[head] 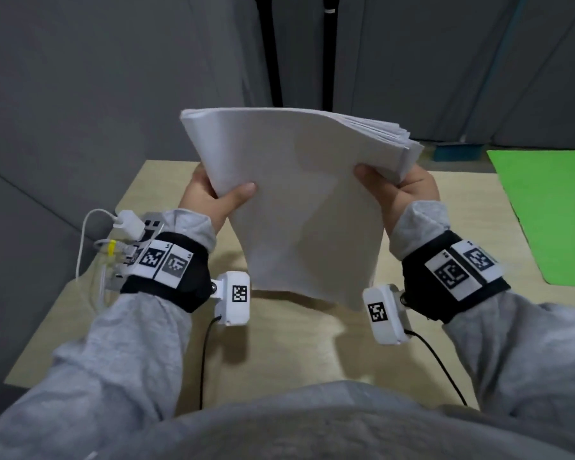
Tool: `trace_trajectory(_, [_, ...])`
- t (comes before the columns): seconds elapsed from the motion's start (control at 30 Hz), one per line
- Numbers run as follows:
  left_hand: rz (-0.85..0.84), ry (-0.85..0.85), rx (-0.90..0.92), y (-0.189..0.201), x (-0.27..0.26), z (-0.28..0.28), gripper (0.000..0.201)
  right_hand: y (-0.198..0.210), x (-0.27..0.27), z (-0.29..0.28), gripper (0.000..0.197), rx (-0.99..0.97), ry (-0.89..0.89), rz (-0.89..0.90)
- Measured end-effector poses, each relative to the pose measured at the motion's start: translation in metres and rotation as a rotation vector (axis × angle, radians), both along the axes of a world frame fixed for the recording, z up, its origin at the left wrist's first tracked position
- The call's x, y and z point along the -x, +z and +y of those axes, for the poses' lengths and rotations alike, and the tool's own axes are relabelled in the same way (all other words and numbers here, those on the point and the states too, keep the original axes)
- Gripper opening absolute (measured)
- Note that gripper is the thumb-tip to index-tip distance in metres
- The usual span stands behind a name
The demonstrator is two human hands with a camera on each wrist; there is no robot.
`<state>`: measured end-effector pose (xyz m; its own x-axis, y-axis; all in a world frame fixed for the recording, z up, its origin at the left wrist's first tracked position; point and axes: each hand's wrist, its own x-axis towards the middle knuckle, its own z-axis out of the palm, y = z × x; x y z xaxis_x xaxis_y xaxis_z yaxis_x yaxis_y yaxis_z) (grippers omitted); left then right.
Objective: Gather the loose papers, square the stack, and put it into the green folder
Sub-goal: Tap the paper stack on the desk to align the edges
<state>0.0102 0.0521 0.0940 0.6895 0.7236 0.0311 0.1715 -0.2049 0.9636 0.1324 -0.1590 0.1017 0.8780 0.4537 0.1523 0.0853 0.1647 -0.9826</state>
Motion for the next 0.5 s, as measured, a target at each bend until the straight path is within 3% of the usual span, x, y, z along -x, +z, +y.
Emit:
trace_trajectory(0.1, [-0.095,-0.023,0.007,0.001,-0.003,-0.005,0.024,0.002,-0.002,-0.001,0.019,-0.027,-0.046,0.03])
trace_trajectory(0.2, [-0.196,-0.072,-0.002,0.004,-0.007,-0.006,0.029,0.004,-0.009,-0.001,0.016,0.003,-0.103,0.022])
trace_trajectory(0.33, [-0.08,-0.068,0.01,-0.014,-0.005,-0.017,0.035,-0.006,-0.009,0.008,0.026,0.161,-0.068,0.01])
trace_trajectory(0.4, [-0.029,-0.053,-0.023,-0.022,-0.005,-0.024,0.047,-0.01,-0.003,0.014,0.03,0.225,-0.047,-0.017])
trace_trajectory(0.5, [-0.149,0.014,-0.004,-0.015,-0.004,-0.02,0.038,-0.003,0.004,0.017,0.022,0.11,-0.111,-0.039])
